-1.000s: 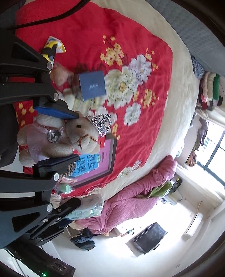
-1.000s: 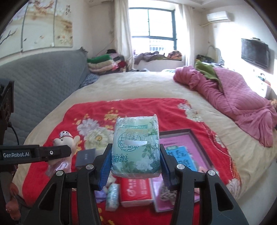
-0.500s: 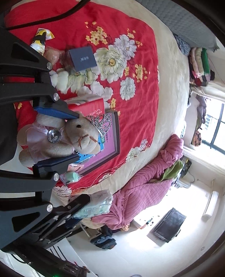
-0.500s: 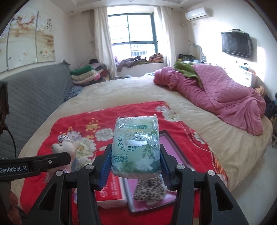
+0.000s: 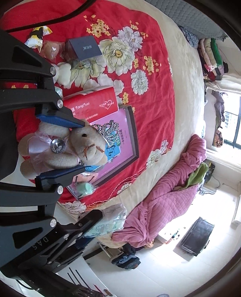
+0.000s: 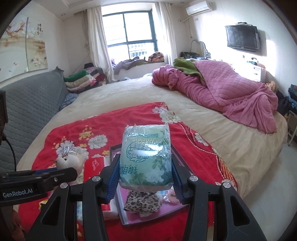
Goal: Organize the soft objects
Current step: 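Carry the teddy bear and tissue pack over the book tray with both grippers, then open both grippers to drop the teddy bear and tissue pack into the tray, then move both open grippers back toward the remaining pile of items, then grasp the yellow snack packet with left gripper while right gripper grasps green-white tissue pack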
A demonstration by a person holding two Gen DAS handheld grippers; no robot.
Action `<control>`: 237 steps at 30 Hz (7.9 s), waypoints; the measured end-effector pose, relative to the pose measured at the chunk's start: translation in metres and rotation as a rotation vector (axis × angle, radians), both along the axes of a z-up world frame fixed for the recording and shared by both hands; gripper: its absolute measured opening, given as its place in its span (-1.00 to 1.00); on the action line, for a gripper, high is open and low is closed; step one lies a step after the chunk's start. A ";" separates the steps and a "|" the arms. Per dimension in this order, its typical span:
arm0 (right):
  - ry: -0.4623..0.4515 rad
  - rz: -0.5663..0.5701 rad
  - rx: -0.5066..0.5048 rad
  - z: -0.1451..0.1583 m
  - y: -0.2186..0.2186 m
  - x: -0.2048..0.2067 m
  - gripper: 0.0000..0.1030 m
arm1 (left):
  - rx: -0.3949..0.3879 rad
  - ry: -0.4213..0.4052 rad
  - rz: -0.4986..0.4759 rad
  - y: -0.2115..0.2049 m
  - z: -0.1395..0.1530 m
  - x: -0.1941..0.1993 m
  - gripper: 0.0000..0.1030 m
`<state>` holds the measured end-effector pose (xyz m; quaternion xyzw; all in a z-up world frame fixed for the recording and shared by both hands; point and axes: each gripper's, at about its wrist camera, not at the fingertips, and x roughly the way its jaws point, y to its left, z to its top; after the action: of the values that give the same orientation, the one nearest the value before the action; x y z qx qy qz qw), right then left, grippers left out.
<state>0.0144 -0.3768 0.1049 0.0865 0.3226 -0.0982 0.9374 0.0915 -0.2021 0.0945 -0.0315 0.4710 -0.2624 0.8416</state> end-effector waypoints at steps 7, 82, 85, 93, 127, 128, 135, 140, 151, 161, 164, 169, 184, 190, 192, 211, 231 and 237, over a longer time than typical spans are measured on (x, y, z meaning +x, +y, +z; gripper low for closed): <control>0.030 -0.036 0.012 -0.017 -0.019 0.004 -0.01 | 0.033 0.031 -0.019 -0.018 -0.022 0.012 -0.21; 0.315 -0.031 0.061 -0.162 -0.050 0.049 0.16 | 0.163 0.169 -0.066 -0.095 -0.134 0.081 -0.09; 0.307 -0.031 0.053 -0.156 -0.050 0.047 0.17 | 0.159 0.171 -0.070 -0.095 -0.134 0.081 -0.03; 0.287 -0.032 0.049 -0.145 -0.051 0.043 0.18 | 0.164 0.176 -0.091 -0.097 -0.134 0.078 0.23; 0.278 -0.108 0.012 -0.116 -0.055 0.027 0.43 | 0.185 0.038 -0.049 -0.075 -0.085 0.053 0.68; 0.276 -0.111 0.009 -0.115 -0.055 0.026 0.43 | 0.175 0.037 -0.048 -0.073 -0.082 0.052 0.68; 0.261 -0.124 0.003 -0.105 -0.054 0.021 0.43 | 0.199 0.003 -0.042 -0.064 -0.072 0.040 0.68; 0.253 -0.128 -0.004 -0.098 -0.052 0.018 0.43 | 0.227 0.004 -0.051 -0.060 -0.072 0.031 0.68; 0.203 -0.138 -0.028 -0.076 -0.046 0.006 0.43 | 0.218 -0.012 -0.052 -0.043 -0.063 0.011 0.68; 0.149 -0.146 -0.024 -0.053 -0.035 -0.005 0.47 | 0.232 -0.017 -0.007 -0.016 -0.056 -0.007 0.68; 0.129 -0.138 -0.043 -0.046 -0.028 -0.008 0.47 | 0.223 -0.017 0.007 -0.005 -0.053 -0.012 0.68; 0.106 -0.103 -0.046 -0.033 -0.011 -0.010 0.48 | 0.234 -0.026 0.040 0.017 -0.049 -0.018 0.68; 0.072 0.135 -0.048 -0.015 0.080 -0.001 0.48 | 0.238 -0.017 0.236 0.124 -0.032 -0.017 0.68; 0.097 0.208 -0.037 -0.023 0.117 0.001 0.48 | 0.224 0.007 0.300 0.161 -0.038 -0.018 0.68; 0.118 0.216 -0.009 -0.029 0.126 0.002 0.48 | 0.220 0.016 0.318 0.174 -0.042 -0.018 0.68; 0.314 0.209 0.099 -0.097 0.176 -0.003 0.48 | 0.011 0.315 0.551 0.284 -0.129 -0.017 0.68; 0.407 0.151 0.055 -0.142 0.190 0.012 0.48 | -0.249 0.601 0.857 0.301 -0.204 0.016 0.68; 0.421 0.125 0.072 -0.153 0.189 0.019 0.48 | -0.237 0.618 0.900 0.301 -0.210 0.019 0.66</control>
<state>0.0338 -0.1875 -0.0479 0.0776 0.5194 -0.0444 0.8498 0.1106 0.0994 -0.1159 -0.3992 0.6034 0.0930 0.6840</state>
